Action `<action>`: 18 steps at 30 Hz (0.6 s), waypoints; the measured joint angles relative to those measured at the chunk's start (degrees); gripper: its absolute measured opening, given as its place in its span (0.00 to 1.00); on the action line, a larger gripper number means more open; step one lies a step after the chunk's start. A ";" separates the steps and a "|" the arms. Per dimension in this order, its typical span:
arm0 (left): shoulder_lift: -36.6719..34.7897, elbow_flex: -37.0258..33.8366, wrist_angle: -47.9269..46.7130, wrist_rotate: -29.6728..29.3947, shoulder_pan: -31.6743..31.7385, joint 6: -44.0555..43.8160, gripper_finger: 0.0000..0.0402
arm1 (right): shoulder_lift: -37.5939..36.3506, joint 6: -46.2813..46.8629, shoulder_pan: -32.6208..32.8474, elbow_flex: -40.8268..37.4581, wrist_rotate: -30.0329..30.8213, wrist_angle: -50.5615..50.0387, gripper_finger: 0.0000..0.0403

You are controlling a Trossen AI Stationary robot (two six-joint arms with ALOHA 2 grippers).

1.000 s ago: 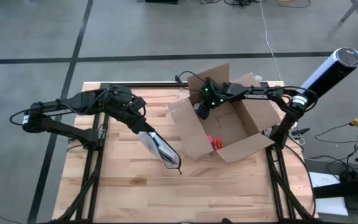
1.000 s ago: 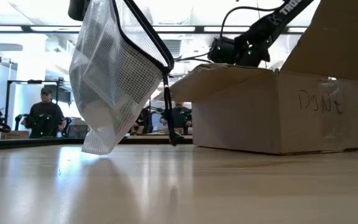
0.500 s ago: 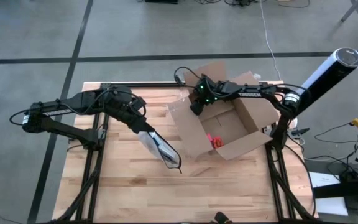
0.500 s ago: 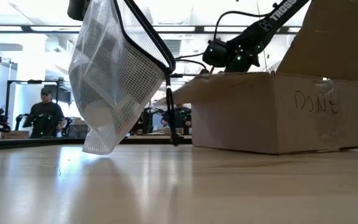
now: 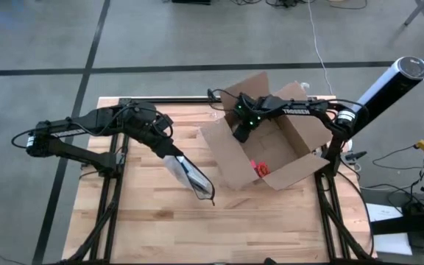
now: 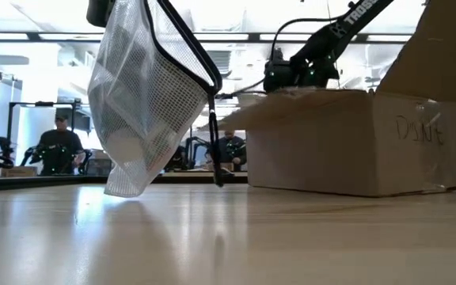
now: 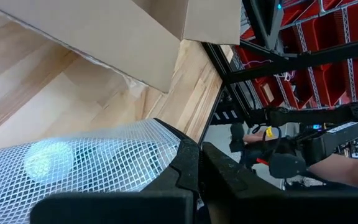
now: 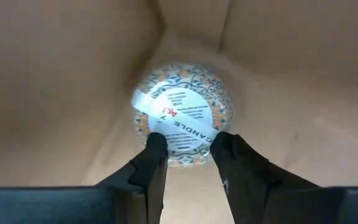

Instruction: Unpack boxes

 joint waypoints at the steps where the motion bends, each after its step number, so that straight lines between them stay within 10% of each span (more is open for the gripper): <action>1: 0.00 0.00 0.00 0.00 -0.02 0.18 0.00 | -0.68 -0.28 0.00 0.00 0.01 -0.99 0.30; 18: 0.00 0.00 -0.23 0.14 -0.02 0.65 0.00 | -9.21 1.65 -0.36 -0.33 -2.71 -0.86 0.40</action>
